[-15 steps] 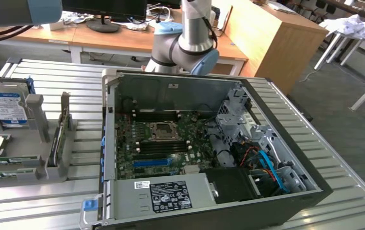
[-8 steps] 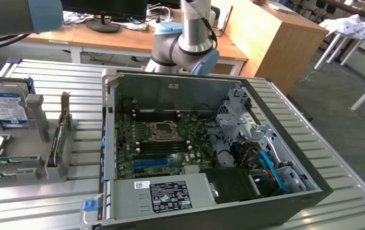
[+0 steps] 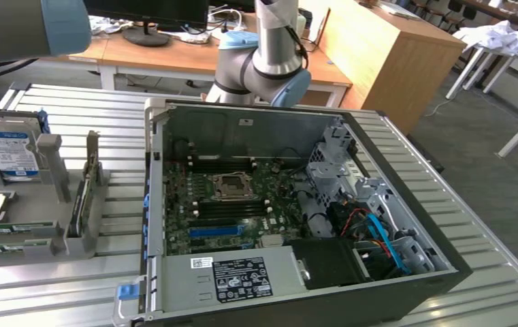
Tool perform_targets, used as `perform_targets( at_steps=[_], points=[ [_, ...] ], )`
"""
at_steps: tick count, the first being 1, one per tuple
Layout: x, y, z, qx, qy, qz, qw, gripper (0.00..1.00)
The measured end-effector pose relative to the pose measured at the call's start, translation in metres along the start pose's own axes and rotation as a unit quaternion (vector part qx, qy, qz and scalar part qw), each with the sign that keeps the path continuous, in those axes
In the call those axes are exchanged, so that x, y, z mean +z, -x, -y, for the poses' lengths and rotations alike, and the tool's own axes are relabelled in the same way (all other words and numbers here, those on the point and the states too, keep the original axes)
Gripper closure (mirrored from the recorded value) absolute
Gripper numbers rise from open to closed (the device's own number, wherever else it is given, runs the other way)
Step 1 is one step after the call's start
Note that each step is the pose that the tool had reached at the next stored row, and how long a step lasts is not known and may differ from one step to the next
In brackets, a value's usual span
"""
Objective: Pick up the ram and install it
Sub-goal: 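Pick up the ram and move it above insertion slot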
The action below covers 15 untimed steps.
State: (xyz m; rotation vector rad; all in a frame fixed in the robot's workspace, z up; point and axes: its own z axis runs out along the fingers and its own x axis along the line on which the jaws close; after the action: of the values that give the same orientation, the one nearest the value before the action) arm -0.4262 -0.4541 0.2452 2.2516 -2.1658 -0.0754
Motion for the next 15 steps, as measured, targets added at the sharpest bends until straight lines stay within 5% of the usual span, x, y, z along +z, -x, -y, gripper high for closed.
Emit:
perform_targets(
  at_steps=[15],
  points=[
    [0.0105, 0.000, 0.0005, 0.000, -0.0001, 0.0000, 1.0000, 0.65]
  ],
)
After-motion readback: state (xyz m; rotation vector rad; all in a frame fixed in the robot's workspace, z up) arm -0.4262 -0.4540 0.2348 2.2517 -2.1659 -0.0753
